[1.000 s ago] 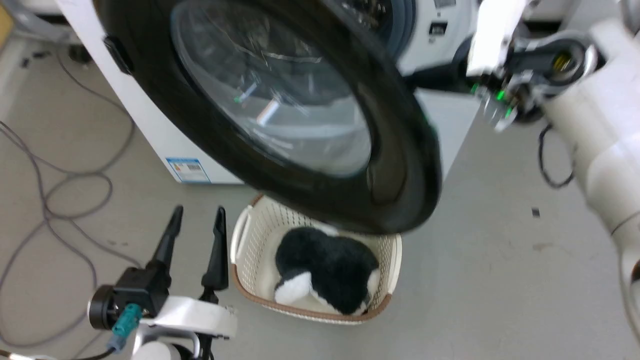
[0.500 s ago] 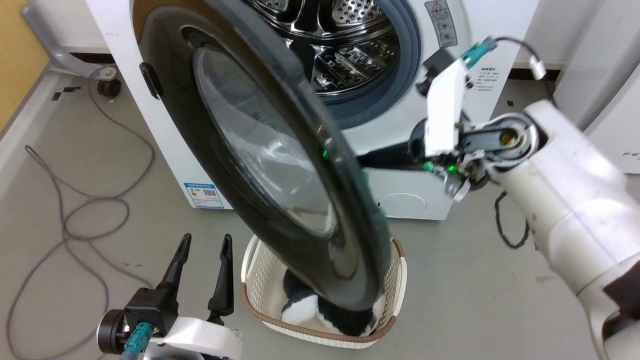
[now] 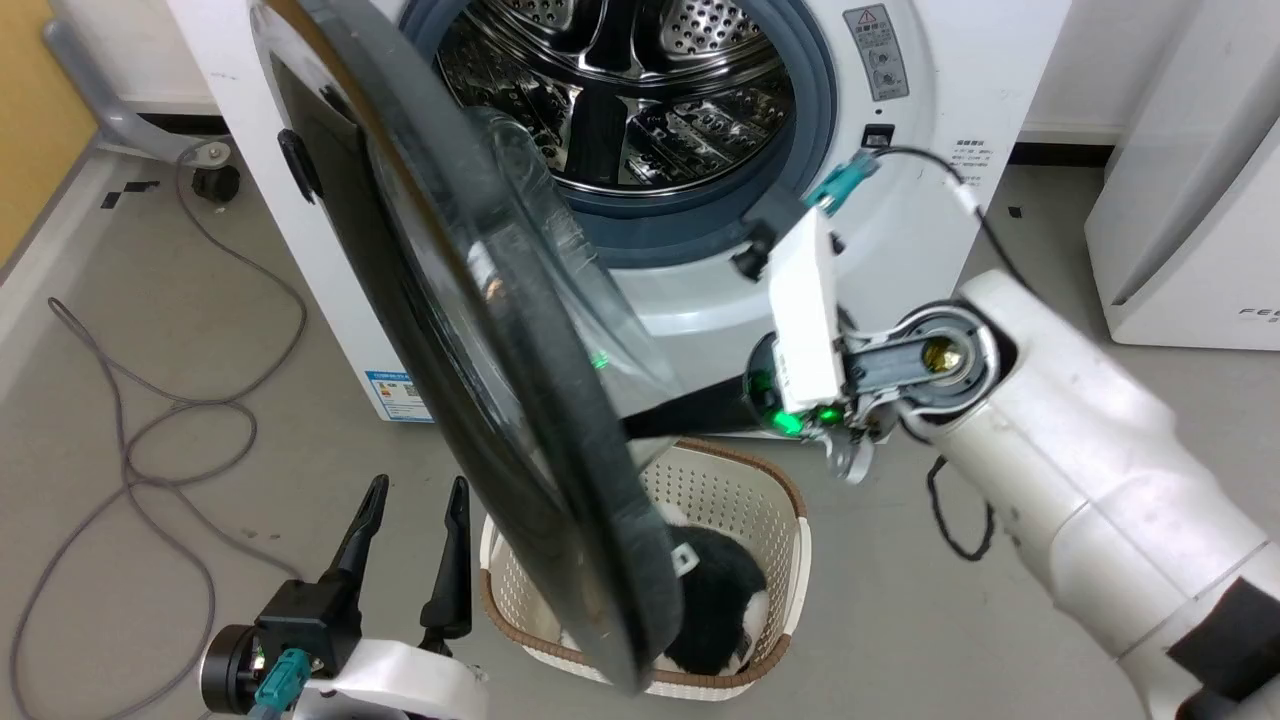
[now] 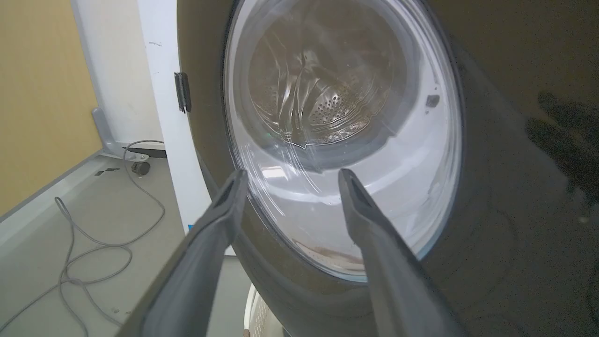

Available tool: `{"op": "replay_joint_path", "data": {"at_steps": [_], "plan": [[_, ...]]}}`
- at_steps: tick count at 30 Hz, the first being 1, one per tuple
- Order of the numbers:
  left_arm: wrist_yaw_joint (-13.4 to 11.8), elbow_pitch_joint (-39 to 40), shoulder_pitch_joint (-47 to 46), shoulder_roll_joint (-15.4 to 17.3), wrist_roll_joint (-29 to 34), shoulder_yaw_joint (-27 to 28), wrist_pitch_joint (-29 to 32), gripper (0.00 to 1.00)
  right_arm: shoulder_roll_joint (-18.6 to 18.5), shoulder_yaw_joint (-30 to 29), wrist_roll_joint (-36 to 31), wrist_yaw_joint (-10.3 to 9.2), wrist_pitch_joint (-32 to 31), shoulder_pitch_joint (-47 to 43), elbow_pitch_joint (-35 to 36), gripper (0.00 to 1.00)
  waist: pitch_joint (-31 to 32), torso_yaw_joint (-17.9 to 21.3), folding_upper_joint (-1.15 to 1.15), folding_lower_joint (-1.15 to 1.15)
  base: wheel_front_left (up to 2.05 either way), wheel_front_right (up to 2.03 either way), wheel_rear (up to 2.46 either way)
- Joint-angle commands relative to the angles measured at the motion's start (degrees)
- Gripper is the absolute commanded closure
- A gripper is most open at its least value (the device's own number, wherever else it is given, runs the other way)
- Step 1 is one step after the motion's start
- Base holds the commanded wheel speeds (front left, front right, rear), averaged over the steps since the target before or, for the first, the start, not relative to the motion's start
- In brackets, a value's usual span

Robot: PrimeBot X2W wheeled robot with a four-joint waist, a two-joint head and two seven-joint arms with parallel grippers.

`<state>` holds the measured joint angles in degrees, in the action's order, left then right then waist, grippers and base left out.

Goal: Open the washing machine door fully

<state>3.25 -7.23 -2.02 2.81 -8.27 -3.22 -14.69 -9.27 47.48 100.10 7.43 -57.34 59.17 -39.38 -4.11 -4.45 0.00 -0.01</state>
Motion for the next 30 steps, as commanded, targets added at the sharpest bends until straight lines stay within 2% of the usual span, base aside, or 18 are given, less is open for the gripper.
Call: {"op": "replay_joint_path", "data": {"at_steps": [1,9,13,16,17,18,19,30], "plan": [[-0.3,-0.1,1.0,0.1,-0.3,-0.2,-0.3,0.00,0.5,0.3,0.7,0.06,0.0,-1.2,0.7,1.00,0.0,0.0,0.00,0.01,0.00,0.00,0.00],[-0.4,-0.4,0.9,0.1,-0.4,-0.1,-0.3,0.00,0.7,1.9,2.0,0.06,0.9,-2.7,5.2,1.00,-0.4,0.1,0.00,0.01,0.00,0.00,0.00],[-0.5,-0.6,0.9,0.1,-0.5,0.2,-0.3,0.00,-0.2,1.0,2.0,0.06,5.4,-4.4,7.0,1.00,-0.2,0.5,0.00,0.01,0.00,0.00,0.00],[-0.7,-0.8,1.0,0.1,-0.6,0.4,-0.3,0.00,-2.1,-1.0,1.2,0.06,11.7,-7.0,8.9,1.00,0.3,0.9,0.00,0.01,0.00,0.00,0.00],[-0.8,-0.8,1.1,0.1,-0.6,0.4,-0.3,0.00,-2.9,-1.7,0.7,0.06,14.3,-8.2,9.5,0.71,0.5,1.1,0.00,0.01,0.00,0.00,0.00],[-0.8,-0.8,1.3,0.1,-0.6,0.5,-0.3,0.00,-3.7,-2.3,0.0,0.06,16.6,-9.5,10.5,0.28,0.6,1.3,0.00,0.01,0.00,0.00,0.00],[-0.9,-0.9,1.4,0.1,-0.6,0.6,-0.3,0.00,-4.5,-3.2,-0.2,0.06,19.2,-11.3,11.5,0.00,0.9,1.4,0.00,0.01,0.00,0.00,0.00],[-1.8,-1.5,4.0,0.2,-0.5,3.3,-0.3,0.00,-12.3,-9.8,-4.5,0.06,45.2,-35.1,19.3,0.00,3.1,4.0,0.00,0.01,0.00,0.00,0.00]]}}
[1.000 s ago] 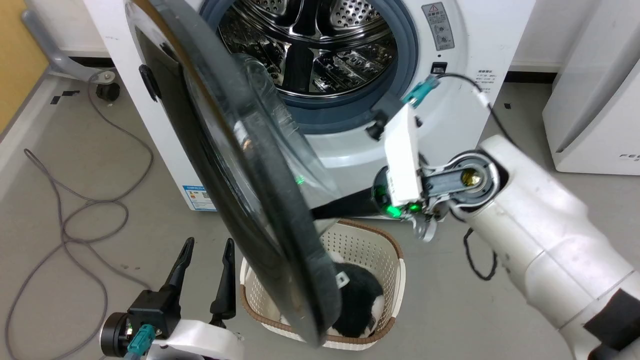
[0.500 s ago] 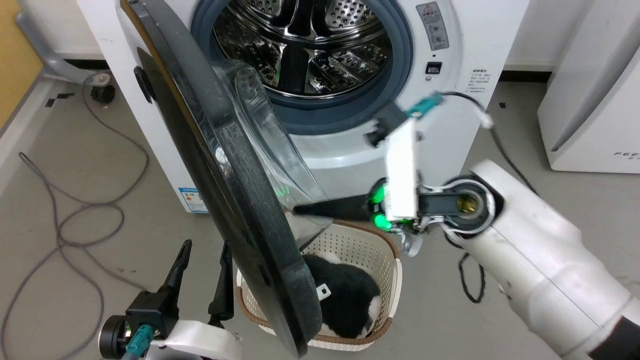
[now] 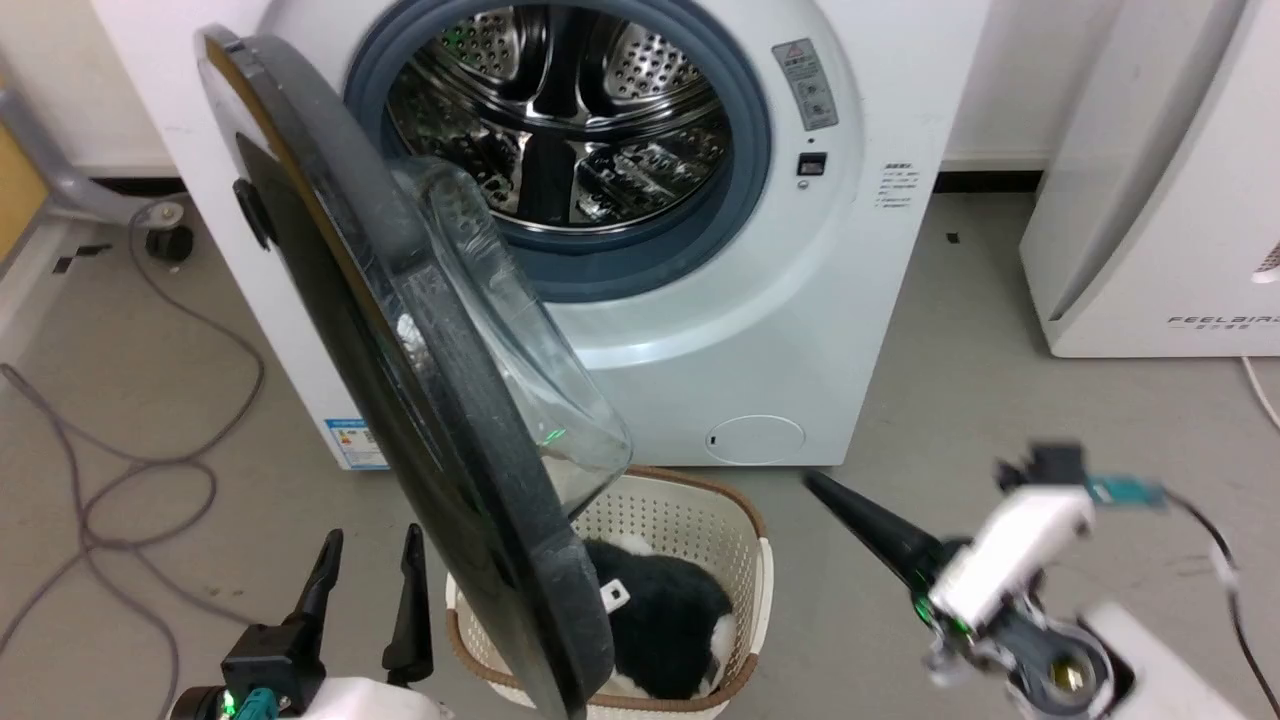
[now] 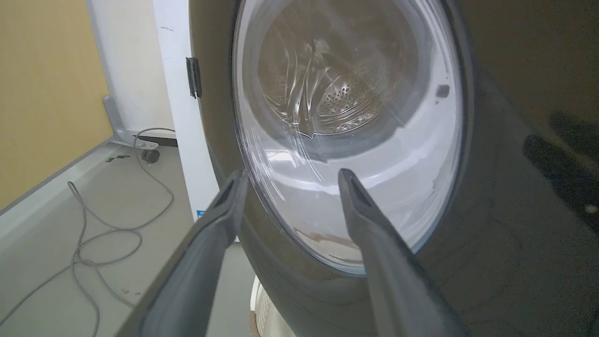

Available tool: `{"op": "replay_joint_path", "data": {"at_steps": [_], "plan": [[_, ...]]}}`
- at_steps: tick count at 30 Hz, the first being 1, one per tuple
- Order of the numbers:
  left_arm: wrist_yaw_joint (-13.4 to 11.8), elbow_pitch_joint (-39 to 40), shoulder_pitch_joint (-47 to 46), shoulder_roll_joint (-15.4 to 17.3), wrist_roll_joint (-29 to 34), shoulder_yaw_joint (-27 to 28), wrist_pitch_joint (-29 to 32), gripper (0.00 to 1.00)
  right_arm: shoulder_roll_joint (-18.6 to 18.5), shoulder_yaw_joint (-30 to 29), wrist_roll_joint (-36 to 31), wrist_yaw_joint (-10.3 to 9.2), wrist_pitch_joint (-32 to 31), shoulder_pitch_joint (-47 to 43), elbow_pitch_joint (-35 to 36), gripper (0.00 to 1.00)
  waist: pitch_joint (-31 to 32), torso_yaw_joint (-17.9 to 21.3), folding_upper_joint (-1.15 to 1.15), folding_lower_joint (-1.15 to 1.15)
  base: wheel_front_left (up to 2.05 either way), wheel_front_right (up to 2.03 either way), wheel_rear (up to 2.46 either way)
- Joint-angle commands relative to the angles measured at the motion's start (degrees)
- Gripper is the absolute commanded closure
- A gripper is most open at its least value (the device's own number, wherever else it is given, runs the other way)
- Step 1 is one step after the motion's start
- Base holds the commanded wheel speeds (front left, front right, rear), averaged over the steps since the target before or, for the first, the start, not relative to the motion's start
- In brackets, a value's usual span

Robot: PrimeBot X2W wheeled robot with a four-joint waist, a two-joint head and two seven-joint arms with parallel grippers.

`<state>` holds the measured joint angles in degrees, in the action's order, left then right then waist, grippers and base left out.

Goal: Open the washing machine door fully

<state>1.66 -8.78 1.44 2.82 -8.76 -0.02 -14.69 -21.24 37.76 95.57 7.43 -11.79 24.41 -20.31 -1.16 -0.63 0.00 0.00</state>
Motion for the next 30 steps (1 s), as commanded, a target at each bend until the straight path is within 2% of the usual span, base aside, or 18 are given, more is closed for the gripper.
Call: {"op": "replay_joint_path", "data": {"at_steps": [1,8,11,12,15,17,19,22,24,26,30], "plan": [[-0.2,-0.1,0.8,0.2,0.0,0.3,-0.3,0.00,-0.5,-0.5,-0.7,0.06,2.2,-2.2,0.1,0.00,0.3,0.4,0.00,0.00,0.00,0.00,0.00],[-0.3,-1.0,1.6,0.4,0.2,1.4,-0.3,0.00,-0.8,-3.0,-9.3,0.06,22.5,-11.4,-7.1,0.00,1.3,1.4,0.00,0.00,0.00,0.00,0.00],[-0.3,-1.4,1.9,0.4,0.3,1.9,-0.3,0.00,-0.5,-6.2,-16.1,0.06,26.4,-12.7,-12.8,0.00,1.7,1.8,0.00,0.00,0.00,0.00,0.00],[-0.3,-1.5,2.0,0.4,0.3,2.0,-0.3,0.00,-0.5,-8.7,-19.5,0.06,26.7,-12.6,-14.8,0.00,1.7,1.9,0.00,0.00,0.00,0.00,0.00],[-0.4,-1.5,2.3,0.4,0.3,2.4,-0.3,0.00,0.8,-22.5,-36.2,0.06,26.8,-12.3,-16.8,0.00,1.8,2.5,0.00,0.00,0.00,0.00,0.00],[-0.4,-1.5,2.3,0.4,0.3,2.5,-0.3,0.00,3.6,-31.4,-48.9,0.06,26.8,-14.0,-14.0,0.00,1.9,2.6,0.00,0.00,0.00,0.00,0.00],[-0.3,-1.6,2.3,0.4,0.4,2.5,-0.3,0.00,7.7,-39.3,-61.1,0.06,26.8,-16.7,-8.1,0.00,1.9,2.6,0.00,0.00,0.00,0.00,0.00],[-0.4,-1.7,2.1,0.3,0.5,2.4,-0.3,0.00,14.7,-46.6,-76.8,0.06,26.8,-20.9,2.8,0.00,2.0,2.4,0.00,0.00,0.00,0.00,0.00],[-0.4,-1.8,2.0,0.3,0.6,2.5,-0.3,0.00,17.1,-47.8,-84.3,0.06,25.8,-23.3,9.8,0.00,2.0,2.3,0.00,0.00,0.00,0.00,0.00],[-0.3,-1.8,1.9,0.3,0.6,2.5,-0.3,0.00,18.0,-47.3,-89.0,0.06,23.4,-25.4,16.1,0.00,2.0,2.2,0.00,0.00,0.00,0.00,0.00],[-0.2,-1.9,1.6,0.4,0.8,2.8,-0.3,0.00,18.3,-43.6,-91.8,0.06,18.9,-29.8,24.8,0.00,1.8,2.1,0.00,0.00,0.00,0.00,0.00]]}}
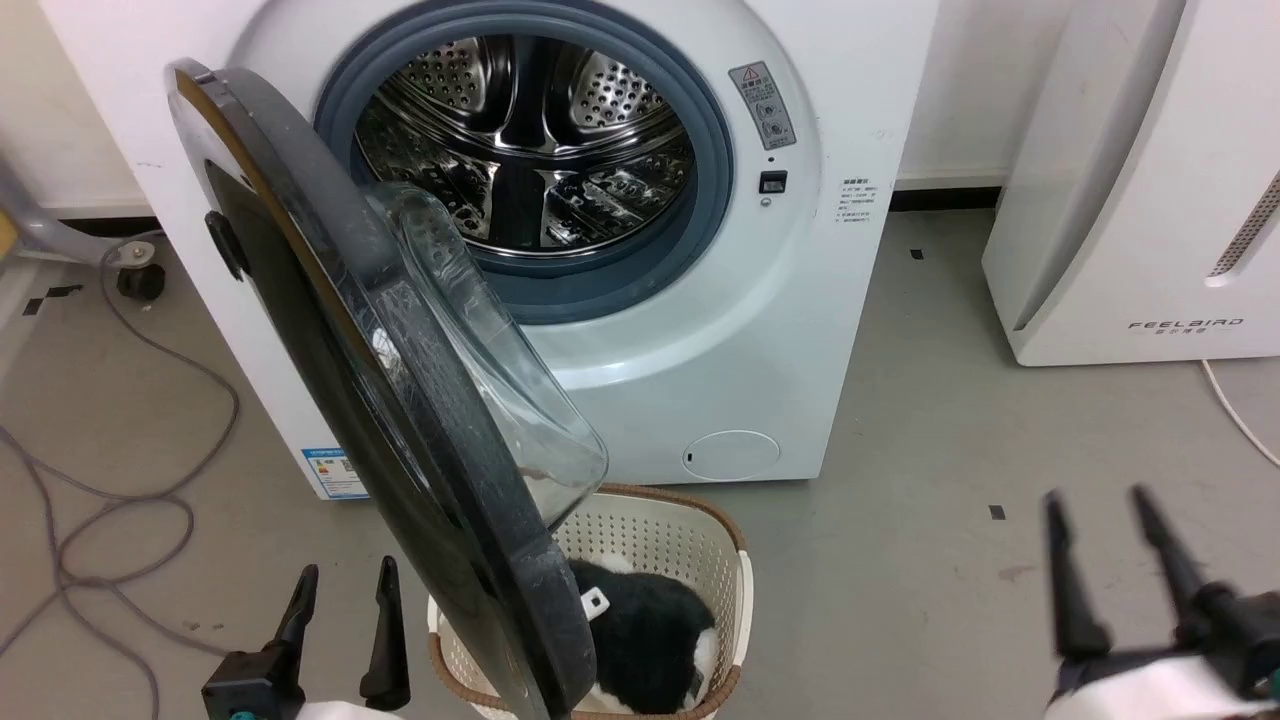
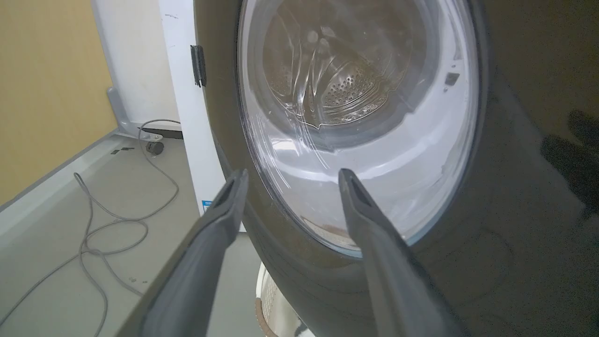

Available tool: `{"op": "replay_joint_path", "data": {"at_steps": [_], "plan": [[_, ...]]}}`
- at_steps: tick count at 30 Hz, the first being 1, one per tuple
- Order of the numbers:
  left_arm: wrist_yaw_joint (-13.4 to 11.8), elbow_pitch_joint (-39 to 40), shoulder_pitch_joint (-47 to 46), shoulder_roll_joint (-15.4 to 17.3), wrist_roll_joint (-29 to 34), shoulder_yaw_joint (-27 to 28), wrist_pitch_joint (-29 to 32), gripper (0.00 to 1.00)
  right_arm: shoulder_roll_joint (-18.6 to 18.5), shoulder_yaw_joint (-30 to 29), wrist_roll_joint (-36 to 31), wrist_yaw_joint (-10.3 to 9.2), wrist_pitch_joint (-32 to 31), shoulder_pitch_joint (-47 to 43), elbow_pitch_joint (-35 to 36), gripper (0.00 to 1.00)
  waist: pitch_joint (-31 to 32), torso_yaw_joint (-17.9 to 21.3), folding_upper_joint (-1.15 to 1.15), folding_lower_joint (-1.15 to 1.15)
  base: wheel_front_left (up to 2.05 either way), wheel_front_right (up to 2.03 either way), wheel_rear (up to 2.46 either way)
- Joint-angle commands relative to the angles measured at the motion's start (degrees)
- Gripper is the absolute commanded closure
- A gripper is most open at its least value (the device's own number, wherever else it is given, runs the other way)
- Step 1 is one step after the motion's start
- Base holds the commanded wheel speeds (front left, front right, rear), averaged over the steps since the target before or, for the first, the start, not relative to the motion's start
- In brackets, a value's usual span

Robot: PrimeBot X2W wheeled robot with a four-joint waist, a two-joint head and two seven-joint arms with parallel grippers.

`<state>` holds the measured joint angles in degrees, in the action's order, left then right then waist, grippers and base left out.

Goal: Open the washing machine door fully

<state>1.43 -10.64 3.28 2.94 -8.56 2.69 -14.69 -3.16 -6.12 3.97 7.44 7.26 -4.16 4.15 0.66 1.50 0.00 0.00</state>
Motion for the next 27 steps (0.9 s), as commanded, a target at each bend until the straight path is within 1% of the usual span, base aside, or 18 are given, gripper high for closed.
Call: {"op": "replay_joint_path", "data": {"at_steps": [1,3,5,11,12,13,14,22,27], "plan": [[0.0,0.0,-0.3,0.3,0.6,0.2,-0.3,0.00,0.2,1.2,-0.3,0.05,-1.2,-2.2,1.6,0.00,0.0,0.0,0.00,0.00,0.00,0.00,0.00],[0.0,-0.1,-0.4,0.3,0.7,0.3,-0.3,0.00,0.3,2.7,-0.2,0.05,-2.7,-4.1,3.3,0.00,-0.1,-0.1,0.00,0.00,0.00,0.00,0.00],[0.0,-0.1,-0.5,0.3,0.9,0.4,-0.3,0.00,0.3,3.4,0.4,0.05,-3.9,-5.7,3.5,0.00,-0.1,-0.1,0.00,0.00,0.00,0.00,0.00],[0.0,-0.5,-0.4,0.6,1.6,0.3,-0.3,0.00,0.3,3.5,1.0,0.05,-4.1,-7.0,1.0,0.00,0.0,0.0,0.00,0.00,0.00,0.00,0.00],[0.0,-0.6,-0.4,0.6,1.7,0.3,-0.3,0.48,0.3,3.5,1.1,0.05,-4.1,-7.0,0.7,0.00,0.0,0.0,0.00,0.00,0.00,0.00,0.00],[0.0,-0.6,-0.4,0.6,1.6,0.4,-0.3,0.98,0.3,3.5,1.2,0.05,-4.0,-6.9,0.4,0.00,0.0,0.0,0.00,0.00,0.00,0.00,0.00],[0.0,-0.7,-0.4,0.6,1.6,0.4,-0.3,1.00,0.3,3.5,1.2,0.05,-3.9,-6.8,0.2,0.00,0.0,0.0,0.00,0.00,0.00,0.00,0.00],[0.1,-0.6,-0.4,0.8,1.7,0.4,-0.3,1.00,0.3,3.7,1.6,0.05,-3.8,-6.3,-0.9,0.00,0.1,0.0,0.00,0.00,0.00,0.00,0.00],[-0.3,3.4,-1.0,0.9,2.1,0.6,-0.3,1.00,0.3,3.5,1.9,0.05,-3.6,-6.2,-1.2,0.00,0.0,-0.2,0.00,0.00,0.00,0.00,0.00]]}}
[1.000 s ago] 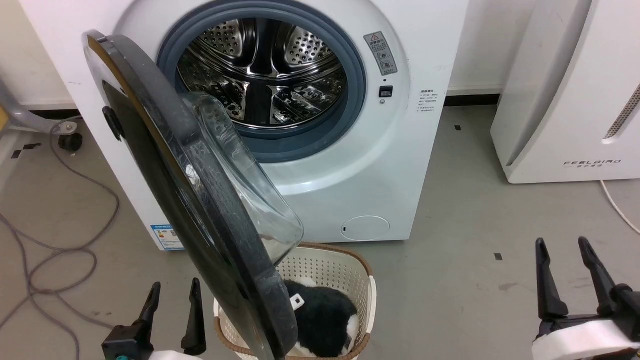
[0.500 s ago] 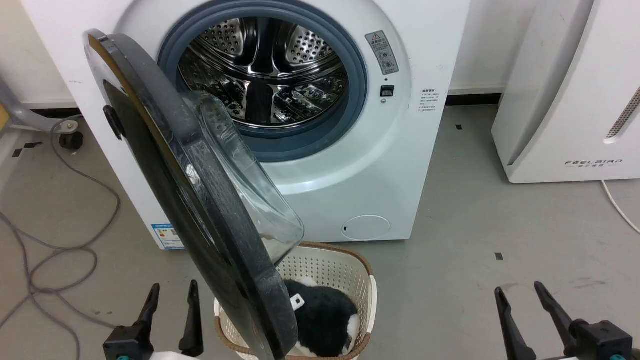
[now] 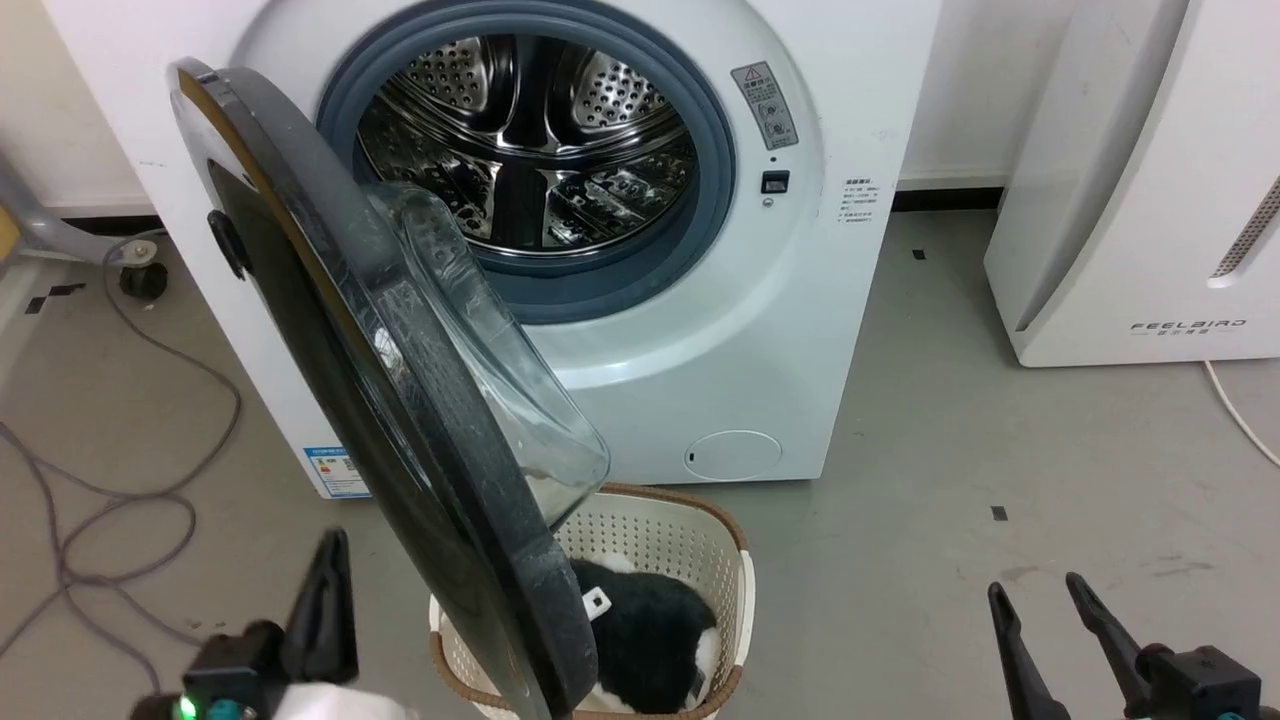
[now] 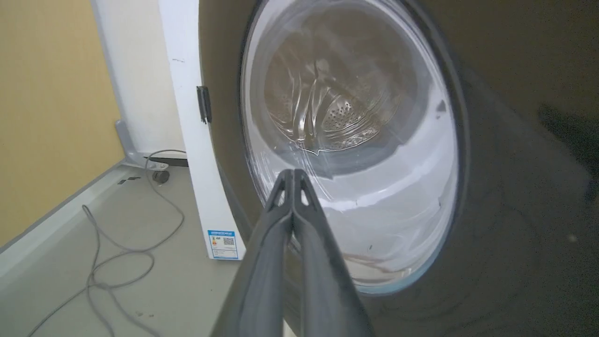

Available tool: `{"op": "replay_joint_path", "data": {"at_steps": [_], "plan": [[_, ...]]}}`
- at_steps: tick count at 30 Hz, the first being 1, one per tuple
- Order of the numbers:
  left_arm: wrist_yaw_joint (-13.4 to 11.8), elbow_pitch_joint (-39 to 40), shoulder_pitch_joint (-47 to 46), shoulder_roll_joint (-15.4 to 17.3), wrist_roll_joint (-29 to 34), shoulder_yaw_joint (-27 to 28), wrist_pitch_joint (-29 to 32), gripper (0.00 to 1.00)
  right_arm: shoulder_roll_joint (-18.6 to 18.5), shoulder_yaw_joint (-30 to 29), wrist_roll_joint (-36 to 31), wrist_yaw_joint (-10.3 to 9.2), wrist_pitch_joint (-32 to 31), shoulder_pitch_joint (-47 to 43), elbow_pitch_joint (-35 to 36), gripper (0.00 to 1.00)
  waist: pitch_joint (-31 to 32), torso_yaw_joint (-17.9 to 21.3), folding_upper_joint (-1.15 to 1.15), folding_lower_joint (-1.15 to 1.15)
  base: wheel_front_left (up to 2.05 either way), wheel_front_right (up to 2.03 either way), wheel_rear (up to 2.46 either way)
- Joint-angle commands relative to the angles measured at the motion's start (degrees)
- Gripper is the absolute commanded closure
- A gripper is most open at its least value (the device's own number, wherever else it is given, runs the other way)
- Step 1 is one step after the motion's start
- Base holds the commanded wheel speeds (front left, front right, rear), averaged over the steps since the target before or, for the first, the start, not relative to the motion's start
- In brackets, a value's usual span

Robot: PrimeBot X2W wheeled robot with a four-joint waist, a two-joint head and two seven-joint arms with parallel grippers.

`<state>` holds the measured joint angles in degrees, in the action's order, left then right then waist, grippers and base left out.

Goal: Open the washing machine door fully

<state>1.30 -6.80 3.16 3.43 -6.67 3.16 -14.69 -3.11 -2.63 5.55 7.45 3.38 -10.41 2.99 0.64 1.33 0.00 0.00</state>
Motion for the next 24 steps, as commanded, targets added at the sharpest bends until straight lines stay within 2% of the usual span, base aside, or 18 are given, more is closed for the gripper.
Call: {"op": "replay_joint_path", "data": {"at_steps": [1,6,7,13,18,24], "plan": [[-0.3,1.0,-1.1,0.3,0.2,0.3,-0.3,1.00,0.2,-0.1,0.3,0.03,0.3,0.0,-0.1,0.00,0.0,-0.1,0.00,0.00,0.00,0.00,0.00],[-0.9,8.9,-2.2,0.5,0.9,1.1,-0.3,1.00,0.2,-0.2,0.4,0.03,0.4,0.0,-0.5,0.00,-0.1,-0.5,0.00,0.00,0.00,0.00,0.00],[-1.0,19.4,-3.7,0.5,2.0,0.7,-0.3,1.00,0.2,-0.3,0.5,0.03,0.2,0.0,-0.9,0.00,-0.1,-0.7,0.00,0.00,0.00,0.00,0.00],[-0.9,31.7,-5.9,0.3,2.2,-0.5,-0.3,1.00,0.2,-0.2,0.3,0.03,0.2,0.1,-1.1,0.00,0.1,-0.6,0.00,0.00,0.00,0.00,0.00],[0.4,39.1,-7.8,0.2,2.2,-3.2,-0.3,1.00,0.2,-0.2,0.3,0.03,0.0,0.1,-1.2,0.00,0.1,-0.6,0.00,0.00,0.00,0.00,0.00],[2.5,43.2,-7.9,0.1,2.3,-10.3,0.8,1.00,0.2,-0.1,0.4,0.03,-0.2,0.1,-1.6,0.00,0.1,-0.3,0.00,0.00,0.00,0.00,0.00]]}}
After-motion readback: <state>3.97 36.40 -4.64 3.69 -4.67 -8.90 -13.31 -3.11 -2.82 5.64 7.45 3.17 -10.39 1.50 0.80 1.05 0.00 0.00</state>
